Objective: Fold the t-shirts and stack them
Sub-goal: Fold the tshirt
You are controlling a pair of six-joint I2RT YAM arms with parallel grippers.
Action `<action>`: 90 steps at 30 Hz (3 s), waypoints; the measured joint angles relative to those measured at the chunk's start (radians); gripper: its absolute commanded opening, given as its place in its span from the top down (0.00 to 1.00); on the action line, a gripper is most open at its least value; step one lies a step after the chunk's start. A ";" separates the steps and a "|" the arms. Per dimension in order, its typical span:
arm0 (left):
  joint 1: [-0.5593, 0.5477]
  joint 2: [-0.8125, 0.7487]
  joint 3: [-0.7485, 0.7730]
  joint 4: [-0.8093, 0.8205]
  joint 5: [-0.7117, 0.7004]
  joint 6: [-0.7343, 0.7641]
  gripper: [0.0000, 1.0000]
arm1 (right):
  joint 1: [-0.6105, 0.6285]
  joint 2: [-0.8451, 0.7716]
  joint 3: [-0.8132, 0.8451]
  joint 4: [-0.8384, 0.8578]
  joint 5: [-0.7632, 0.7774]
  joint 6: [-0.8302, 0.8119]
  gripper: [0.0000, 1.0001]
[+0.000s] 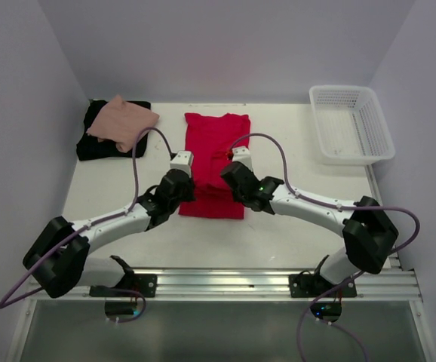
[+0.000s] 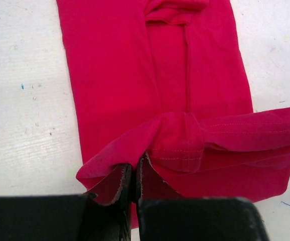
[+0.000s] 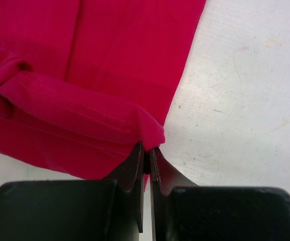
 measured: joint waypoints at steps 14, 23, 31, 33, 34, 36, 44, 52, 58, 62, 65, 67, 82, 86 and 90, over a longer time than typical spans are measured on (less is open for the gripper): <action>0.129 0.302 0.222 0.070 0.112 0.048 1.00 | -0.155 0.245 0.227 0.015 -0.010 -0.067 1.00; 0.273 0.586 0.671 0.013 0.099 0.110 0.00 | -0.303 0.589 0.618 -0.057 0.064 -0.103 0.01; 0.316 0.322 0.497 0.032 0.043 0.116 0.00 | -0.303 0.315 0.377 -0.006 0.081 -0.106 0.01; 0.312 0.270 0.446 0.046 0.051 0.111 0.00 | -0.300 0.237 0.331 0.011 0.080 -0.106 0.01; 0.309 0.253 0.422 0.055 0.057 0.108 0.00 | -0.299 0.208 0.318 0.018 0.079 -0.106 0.01; 0.305 0.240 0.378 0.066 0.074 0.097 0.00 | -0.299 0.173 0.300 0.028 0.075 -0.106 0.01; 0.291 0.248 0.169 0.140 0.251 0.036 0.74 | -0.300 0.150 0.167 0.073 -0.121 -0.079 1.00; 0.291 0.250 -0.077 0.365 0.462 -0.016 1.00 | -0.300 0.158 0.016 0.193 -0.390 0.008 1.00; 0.291 0.255 -0.193 0.536 0.550 -0.065 1.00 | -0.300 0.216 -0.021 0.277 -0.503 0.052 1.00; 0.291 0.237 -0.215 0.594 0.581 -0.089 1.00 | -0.300 0.261 -0.039 0.309 -0.550 0.068 1.00; 0.291 0.170 -0.215 0.600 0.592 -0.097 1.00 | -0.301 0.270 -0.043 0.326 -0.568 0.076 1.00; 0.291 0.131 -0.214 0.613 0.592 -0.096 1.00 | -0.301 0.270 -0.047 0.332 -0.575 0.077 1.00; 0.305 0.509 -0.106 0.737 0.623 -0.111 1.00 | -0.301 0.257 -0.080 0.367 -0.575 0.077 1.00; 0.305 0.477 -0.156 0.760 0.628 -0.122 1.00 | -0.301 0.243 -0.092 0.357 -0.575 0.077 1.00; 0.305 0.345 -0.237 0.703 0.620 -0.123 1.00 | -0.301 0.222 -0.110 0.341 -0.567 0.076 1.00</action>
